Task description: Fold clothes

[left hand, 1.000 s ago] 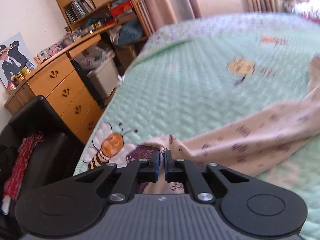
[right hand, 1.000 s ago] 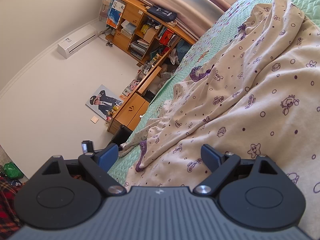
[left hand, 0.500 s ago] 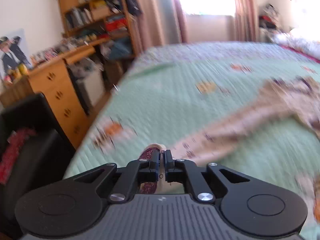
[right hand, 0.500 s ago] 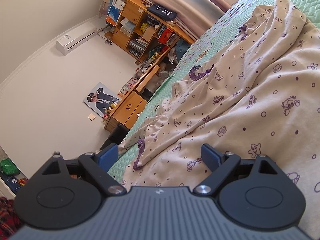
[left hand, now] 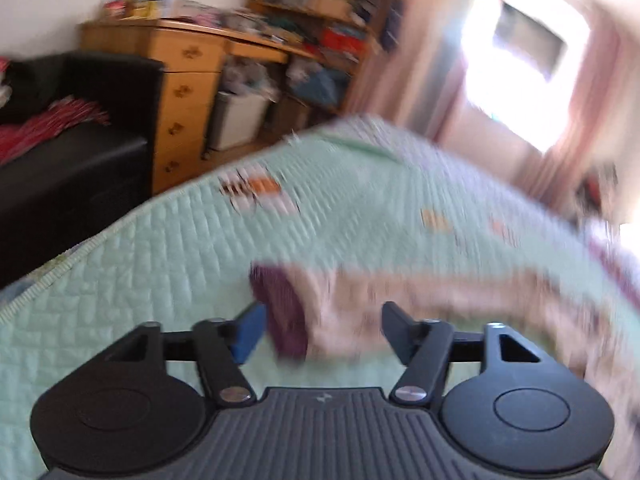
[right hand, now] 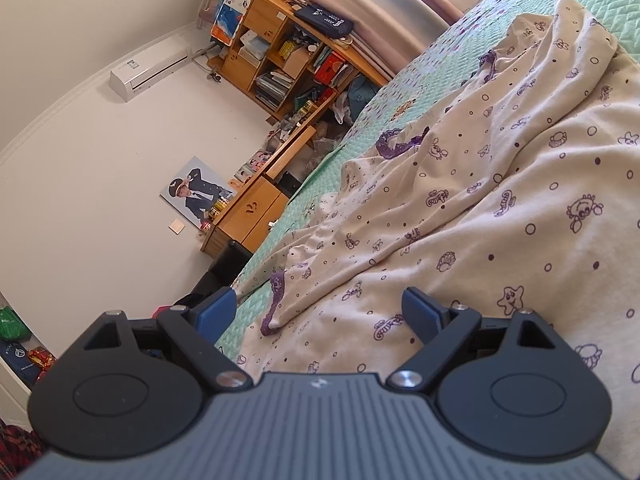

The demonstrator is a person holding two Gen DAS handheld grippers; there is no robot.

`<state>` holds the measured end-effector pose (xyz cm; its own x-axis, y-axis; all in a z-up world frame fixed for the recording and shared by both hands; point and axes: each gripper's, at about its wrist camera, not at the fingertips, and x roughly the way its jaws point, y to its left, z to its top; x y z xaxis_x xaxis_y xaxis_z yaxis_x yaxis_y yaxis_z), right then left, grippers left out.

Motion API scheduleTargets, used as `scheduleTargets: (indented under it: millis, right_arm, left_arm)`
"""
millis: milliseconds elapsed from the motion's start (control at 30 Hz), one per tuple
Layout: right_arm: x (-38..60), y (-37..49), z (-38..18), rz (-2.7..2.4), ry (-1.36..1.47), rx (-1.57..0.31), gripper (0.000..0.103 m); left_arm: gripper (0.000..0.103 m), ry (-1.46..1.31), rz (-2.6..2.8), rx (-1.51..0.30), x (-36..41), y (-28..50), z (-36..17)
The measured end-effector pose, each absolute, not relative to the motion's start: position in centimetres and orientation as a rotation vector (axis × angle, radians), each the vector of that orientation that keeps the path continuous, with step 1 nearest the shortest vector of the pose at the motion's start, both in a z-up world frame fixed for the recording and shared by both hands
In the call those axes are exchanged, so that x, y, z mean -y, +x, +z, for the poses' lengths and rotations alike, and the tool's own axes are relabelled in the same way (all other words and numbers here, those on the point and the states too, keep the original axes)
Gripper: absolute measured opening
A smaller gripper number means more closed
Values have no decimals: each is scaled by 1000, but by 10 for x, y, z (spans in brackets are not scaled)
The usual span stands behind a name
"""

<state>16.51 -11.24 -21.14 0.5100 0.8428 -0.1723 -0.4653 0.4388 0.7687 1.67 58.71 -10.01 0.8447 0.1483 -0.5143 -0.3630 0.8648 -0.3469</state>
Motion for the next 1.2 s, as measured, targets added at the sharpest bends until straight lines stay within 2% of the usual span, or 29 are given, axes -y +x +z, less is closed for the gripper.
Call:
scheduleTargets:
  millis: [233, 567, 867, 933, 967, 1000, 1033, 1133, 1200]
  right_arm:
    - [113, 166, -211, 878, 732, -599, 90]
    - [114, 166, -213, 883, 746, -595, 90]
    - [115, 167, -213, 883, 747, -596, 90]
    - [115, 167, -213, 883, 747, -597, 90]
    - [115, 167, -213, 883, 747, -597, 90]
    - [115, 167, -213, 883, 747, -596, 90]
    - [115, 167, -213, 883, 747, -596, 90]
    - [116, 167, -213, 882, 743, -598, 90]
    - [115, 167, -213, 881, 739, -599, 90]
  left_arm:
    - [74, -616, 432, -544, -614, 65, -110]
    - [74, -759, 364, -514, -625, 72, -126]
    - [73, -804, 371, -571, -630, 88, -140]
    - [67, -817, 351, -581, -632, 93, -143]
    - [52, -821, 327, -577, -633, 96, -144]
    - [21, -811, 315, -585, -633, 100, -145]
    - [2, -797, 306, -596, -632, 104, -146]
    - [1, -678, 305, -632, -621, 118, -143]
    - [0, -586, 304, -592, -613, 116, -128]
